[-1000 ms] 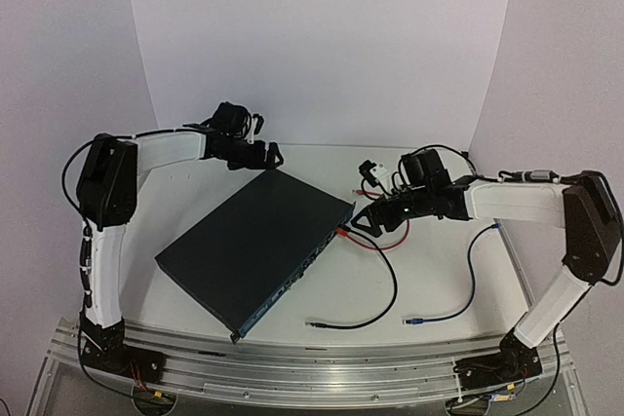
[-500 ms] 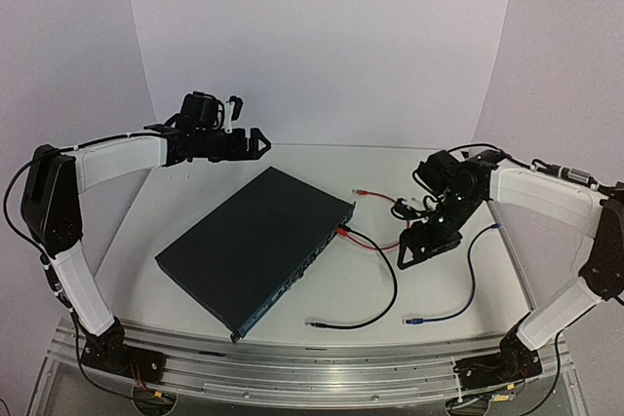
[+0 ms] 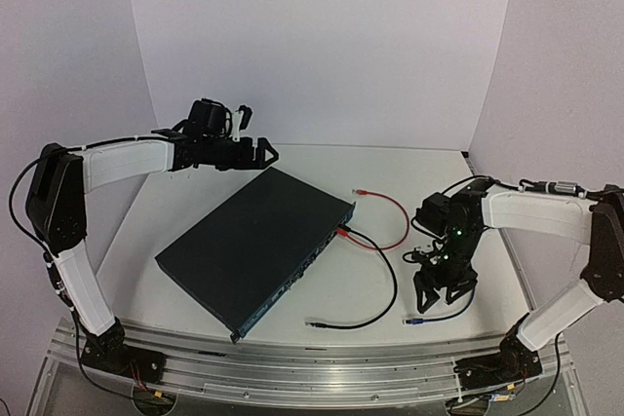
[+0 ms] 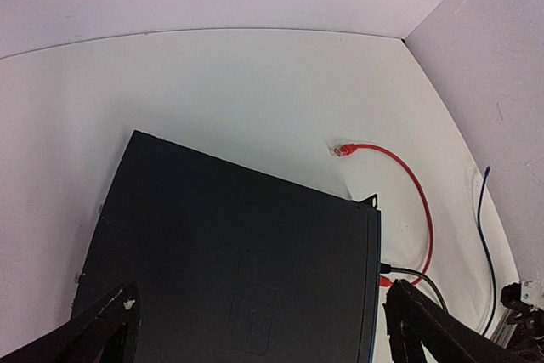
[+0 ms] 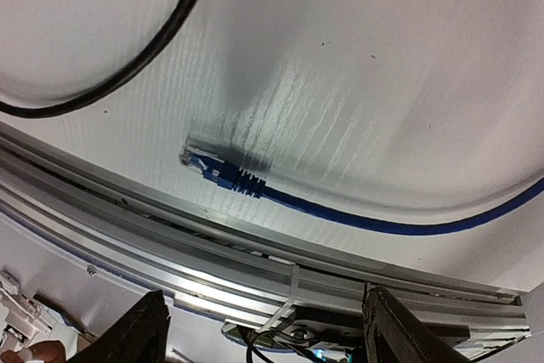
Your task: Insert the plug into the switch port
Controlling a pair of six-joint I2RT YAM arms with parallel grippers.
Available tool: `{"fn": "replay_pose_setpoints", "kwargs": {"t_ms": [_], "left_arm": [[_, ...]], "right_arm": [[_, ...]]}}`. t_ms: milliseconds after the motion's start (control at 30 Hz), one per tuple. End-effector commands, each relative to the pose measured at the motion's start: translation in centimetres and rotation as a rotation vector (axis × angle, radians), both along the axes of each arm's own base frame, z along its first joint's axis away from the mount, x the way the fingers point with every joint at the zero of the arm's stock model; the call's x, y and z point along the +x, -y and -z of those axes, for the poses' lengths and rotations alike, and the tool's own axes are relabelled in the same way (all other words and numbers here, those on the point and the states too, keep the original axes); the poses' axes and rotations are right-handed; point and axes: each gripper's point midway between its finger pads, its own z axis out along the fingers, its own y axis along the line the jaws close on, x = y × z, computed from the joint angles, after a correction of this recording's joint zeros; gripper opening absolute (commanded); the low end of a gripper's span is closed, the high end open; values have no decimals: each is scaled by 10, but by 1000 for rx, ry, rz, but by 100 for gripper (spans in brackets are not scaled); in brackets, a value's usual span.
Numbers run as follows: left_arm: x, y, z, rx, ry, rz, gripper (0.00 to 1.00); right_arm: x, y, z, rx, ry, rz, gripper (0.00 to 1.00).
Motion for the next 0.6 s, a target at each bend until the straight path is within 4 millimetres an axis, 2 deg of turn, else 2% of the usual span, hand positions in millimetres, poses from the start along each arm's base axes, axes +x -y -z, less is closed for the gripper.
{"fn": "replay_pose_setpoints", "kwargs": {"t_ms": [0,133,267,333,567], "left_arm": [[3,8,1,-19,15,18,100],[6,10,2,-13,17,25,100],[8,12,1,-9,23,34,100],[8,12,0,-3,26,38,100],[8,11,2,19,34,45,100]], "right_arm": [[11,-1,13,-64,103,17,75],[6,-10,27,-85,131,-66,74],[13,-22,38,-150,193,-218,73],[9,-29,41,-156,185,-276,71],[6,-32,51,-186,165,-315,62]]}}
